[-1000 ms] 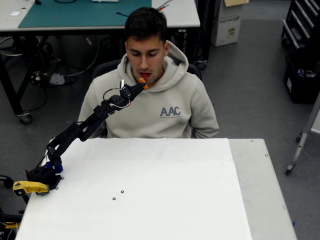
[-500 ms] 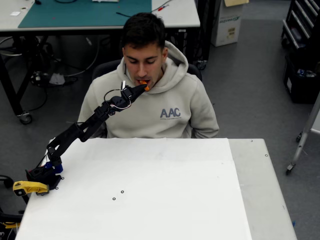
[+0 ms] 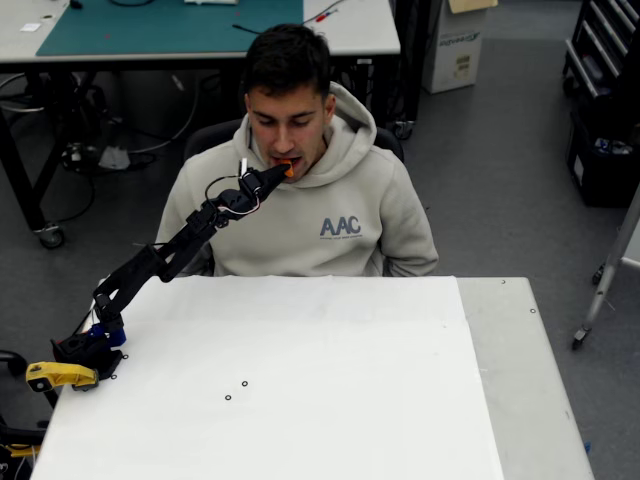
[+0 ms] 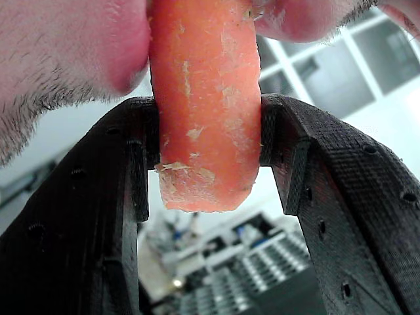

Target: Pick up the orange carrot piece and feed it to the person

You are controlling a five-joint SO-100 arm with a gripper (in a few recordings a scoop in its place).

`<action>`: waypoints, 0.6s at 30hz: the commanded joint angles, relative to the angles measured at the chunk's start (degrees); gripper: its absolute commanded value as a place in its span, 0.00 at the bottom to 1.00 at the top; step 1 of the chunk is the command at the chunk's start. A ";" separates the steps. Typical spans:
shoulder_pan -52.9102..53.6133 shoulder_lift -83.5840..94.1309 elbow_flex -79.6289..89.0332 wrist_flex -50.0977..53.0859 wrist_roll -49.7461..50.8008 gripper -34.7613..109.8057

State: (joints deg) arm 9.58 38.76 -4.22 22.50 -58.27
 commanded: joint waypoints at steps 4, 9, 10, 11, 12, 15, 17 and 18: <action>0.44 2.64 -4.04 -0.79 0.44 0.27; 0.44 2.81 -4.04 -0.79 0.53 0.36; 0.44 2.90 -4.04 -0.79 0.53 0.37; 0.44 3.16 -4.04 -0.79 0.53 0.38; 0.44 3.25 -4.04 -0.79 0.53 0.38; 1.76 3.16 -4.13 -0.79 0.53 0.38; 3.16 2.99 -4.13 -0.79 0.53 0.37; 3.87 2.81 -4.13 -0.70 0.53 0.37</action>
State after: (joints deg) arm 10.63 38.67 -4.22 22.50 -57.22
